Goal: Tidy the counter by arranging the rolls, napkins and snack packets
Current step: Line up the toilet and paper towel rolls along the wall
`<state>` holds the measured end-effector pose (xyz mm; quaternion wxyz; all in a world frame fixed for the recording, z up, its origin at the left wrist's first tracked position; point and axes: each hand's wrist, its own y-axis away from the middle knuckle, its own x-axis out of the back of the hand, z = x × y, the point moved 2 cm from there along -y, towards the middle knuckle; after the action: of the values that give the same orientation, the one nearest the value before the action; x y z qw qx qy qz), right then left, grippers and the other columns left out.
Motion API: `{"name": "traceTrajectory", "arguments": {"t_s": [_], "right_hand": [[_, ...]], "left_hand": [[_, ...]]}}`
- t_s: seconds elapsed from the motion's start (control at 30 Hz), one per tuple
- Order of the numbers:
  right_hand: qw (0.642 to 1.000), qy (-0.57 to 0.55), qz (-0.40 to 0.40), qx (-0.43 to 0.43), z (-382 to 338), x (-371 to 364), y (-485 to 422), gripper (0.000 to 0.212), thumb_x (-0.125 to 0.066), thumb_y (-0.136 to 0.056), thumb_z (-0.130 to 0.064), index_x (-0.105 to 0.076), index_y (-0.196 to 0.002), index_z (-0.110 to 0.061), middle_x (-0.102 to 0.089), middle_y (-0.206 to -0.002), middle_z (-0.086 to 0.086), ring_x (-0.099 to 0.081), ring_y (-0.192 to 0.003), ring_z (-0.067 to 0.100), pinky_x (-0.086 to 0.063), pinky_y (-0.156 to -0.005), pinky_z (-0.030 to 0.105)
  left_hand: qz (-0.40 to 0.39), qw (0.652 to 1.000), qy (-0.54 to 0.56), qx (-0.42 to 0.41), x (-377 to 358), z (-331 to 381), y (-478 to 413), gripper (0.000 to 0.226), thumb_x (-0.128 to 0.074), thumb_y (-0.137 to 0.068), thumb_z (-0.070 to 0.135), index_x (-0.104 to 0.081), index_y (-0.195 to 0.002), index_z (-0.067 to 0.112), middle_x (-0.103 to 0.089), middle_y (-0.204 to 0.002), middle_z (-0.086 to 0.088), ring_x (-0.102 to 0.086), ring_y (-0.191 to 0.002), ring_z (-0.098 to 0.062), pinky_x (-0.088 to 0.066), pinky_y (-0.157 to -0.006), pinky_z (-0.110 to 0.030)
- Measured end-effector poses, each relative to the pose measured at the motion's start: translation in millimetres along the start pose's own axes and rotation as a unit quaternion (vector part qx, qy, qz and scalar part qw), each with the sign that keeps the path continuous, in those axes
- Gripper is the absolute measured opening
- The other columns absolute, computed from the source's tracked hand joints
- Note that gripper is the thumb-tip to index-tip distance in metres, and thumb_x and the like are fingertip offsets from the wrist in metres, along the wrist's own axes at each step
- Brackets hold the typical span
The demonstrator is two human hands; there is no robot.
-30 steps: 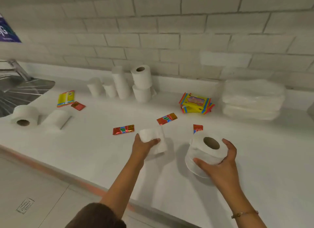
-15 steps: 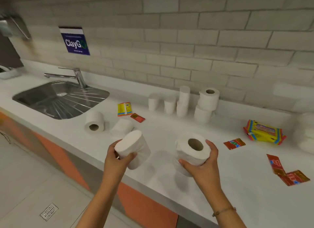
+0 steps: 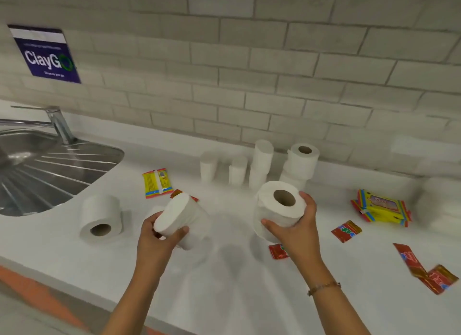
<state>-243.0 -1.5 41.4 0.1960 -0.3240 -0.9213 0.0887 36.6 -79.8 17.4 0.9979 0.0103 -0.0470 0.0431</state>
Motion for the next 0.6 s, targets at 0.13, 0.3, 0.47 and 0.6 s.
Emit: {"name": "traceTrajectory", "arguments": {"t_s": [0.13,0.3,0.47,0.6], "right_hand": [[0.997,0.010,0.077,0.029,-7.4,8.5,-80.3,0.098,-0.088,-0.054,-0.032,-0.025,-0.129,-0.041,-0.044,-0.129,-0.009,-0.048,-0.116,0.015,-0.045,-0.088,0.023],[0.982,0.032,0.178,0.053,-22.5,36.3,-173.9,0.099,-0.087,-0.055,-0.032,-0.027,-0.133,-0.028,-0.044,-0.134,-0.003,-0.050,-0.113,0.012,-0.041,-0.088,0.020],[0.973,0.077,0.213,0.037,-20.7,59.6,-231.9,0.098,-0.084,-0.052,-0.040,-0.027,-0.130,-0.030,-0.044,-0.129,-0.009,-0.049,-0.109,0.010,-0.042,-0.084,0.023],[0.977,0.096,0.191,0.025,-6.6,48.2,-256.7,0.098,-0.085,-0.054,-0.037,-0.026,-0.132,-0.028,-0.045,-0.134,0.000,-0.050,-0.117,0.018,-0.044,-0.090,0.027]], "left_hand": [[-0.027,1.000,-0.014,-0.005,-16.6,3.0,-51.9,0.057,-0.081,-0.067,0.012,-0.049,-0.114,0.023,-0.058,-0.114,-0.002,-0.056,-0.098,-0.023,-0.044,-0.062,-0.022],[-0.039,0.999,-0.017,0.005,-39.0,-1.0,-101.5,0.061,-0.082,-0.067,0.017,-0.051,-0.120,0.021,-0.061,-0.113,-0.003,-0.059,-0.094,-0.023,-0.045,-0.067,-0.027],[-0.074,0.997,-0.028,0.010,-71.6,-5.4,-127.8,0.061,-0.082,-0.066,0.016,-0.052,-0.118,0.021,-0.060,-0.114,-0.006,-0.059,-0.096,-0.025,-0.046,-0.074,-0.031],[-0.104,0.994,-0.032,0.013,-97.1,-6.7,-141.7,0.063,-0.082,-0.066,0.011,-0.052,-0.120,0.016,-0.057,-0.115,-0.005,-0.057,-0.100,-0.027,-0.045,-0.073,-0.029]]}}
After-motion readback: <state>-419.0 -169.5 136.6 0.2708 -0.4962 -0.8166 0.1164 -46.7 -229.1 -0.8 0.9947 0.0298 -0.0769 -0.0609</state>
